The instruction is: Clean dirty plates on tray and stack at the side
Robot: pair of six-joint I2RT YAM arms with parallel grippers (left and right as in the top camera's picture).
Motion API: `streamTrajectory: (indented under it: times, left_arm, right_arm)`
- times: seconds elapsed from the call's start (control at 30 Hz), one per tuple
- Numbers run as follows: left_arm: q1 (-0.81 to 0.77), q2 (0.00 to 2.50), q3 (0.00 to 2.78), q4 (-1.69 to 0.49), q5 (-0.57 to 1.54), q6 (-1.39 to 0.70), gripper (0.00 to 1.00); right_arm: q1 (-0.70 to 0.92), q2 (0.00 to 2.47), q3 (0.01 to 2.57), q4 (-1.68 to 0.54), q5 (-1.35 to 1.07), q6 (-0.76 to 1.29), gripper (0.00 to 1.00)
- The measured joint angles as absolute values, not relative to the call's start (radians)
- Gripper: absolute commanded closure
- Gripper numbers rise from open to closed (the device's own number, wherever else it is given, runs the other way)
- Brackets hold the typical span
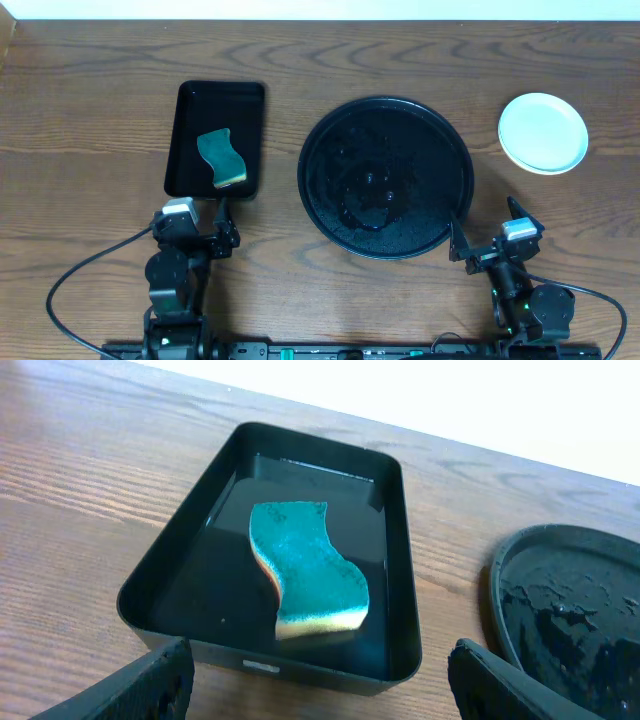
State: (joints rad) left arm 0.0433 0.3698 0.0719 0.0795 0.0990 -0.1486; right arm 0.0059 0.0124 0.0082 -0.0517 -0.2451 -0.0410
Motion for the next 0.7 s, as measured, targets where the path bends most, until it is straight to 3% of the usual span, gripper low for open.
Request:
streamTrajectory:
  times: [0.7]
  left_arm:
    - [0.043, 0.040, 0.012, -0.018, 0.090, -0.072, 0.18]
  right_arm:
    - [0.006, 0.012, 0.008, -0.052, -0.245, -0.041, 0.01]
